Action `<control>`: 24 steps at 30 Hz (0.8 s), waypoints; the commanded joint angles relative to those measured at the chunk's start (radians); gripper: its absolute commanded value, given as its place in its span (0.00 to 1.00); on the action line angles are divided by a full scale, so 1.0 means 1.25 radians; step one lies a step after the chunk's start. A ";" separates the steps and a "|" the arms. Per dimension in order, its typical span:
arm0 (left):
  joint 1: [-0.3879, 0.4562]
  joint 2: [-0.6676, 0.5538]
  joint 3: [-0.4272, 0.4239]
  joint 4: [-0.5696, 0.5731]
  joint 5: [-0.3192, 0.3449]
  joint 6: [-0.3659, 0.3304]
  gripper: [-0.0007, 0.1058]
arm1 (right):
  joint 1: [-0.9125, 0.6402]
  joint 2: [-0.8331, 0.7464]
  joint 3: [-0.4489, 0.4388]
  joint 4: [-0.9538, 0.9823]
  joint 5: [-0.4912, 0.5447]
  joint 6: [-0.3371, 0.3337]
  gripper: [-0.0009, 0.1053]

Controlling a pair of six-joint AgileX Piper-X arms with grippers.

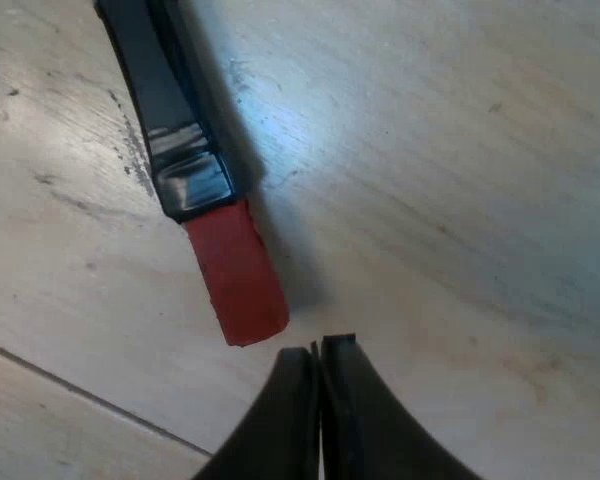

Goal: Put the handle in the coffee machine

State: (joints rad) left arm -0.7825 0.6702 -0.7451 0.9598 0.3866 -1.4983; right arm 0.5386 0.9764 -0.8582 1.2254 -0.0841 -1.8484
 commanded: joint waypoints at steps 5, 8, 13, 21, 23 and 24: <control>-0.021 0.060 0.009 -0.088 -0.022 0.004 0.77 | 0.001 0.021 0.084 -0.104 0.004 0.011 0.01; -0.021 0.090 0.009 -0.109 -0.032 0.005 0.77 | 0.001 0.056 0.114 -0.140 0.031 0.011 0.01; -0.021 0.104 0.009 -0.115 -0.034 0.005 0.77 | 0.001 0.143 0.119 -0.178 0.036 0.009 0.01; -0.021 0.104 0.009 -0.115 -0.083 -0.043 0.77 | 0.001 0.236 0.119 -0.222 0.036 0.008 0.01; -0.021 0.104 0.009 -0.115 -0.096 -0.051 0.77 | 0.001 0.246 0.119 -0.229 0.036 0.008 0.01; -0.021 0.104 0.009 -0.115 -0.098 -0.053 0.77 | 0.001 0.253 0.119 -0.233 0.036 0.008 0.01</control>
State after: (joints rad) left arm -0.8045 0.8028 -0.7345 0.8253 0.2735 -1.5524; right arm 0.5386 1.2897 -0.7099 0.9293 -0.0333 -1.8366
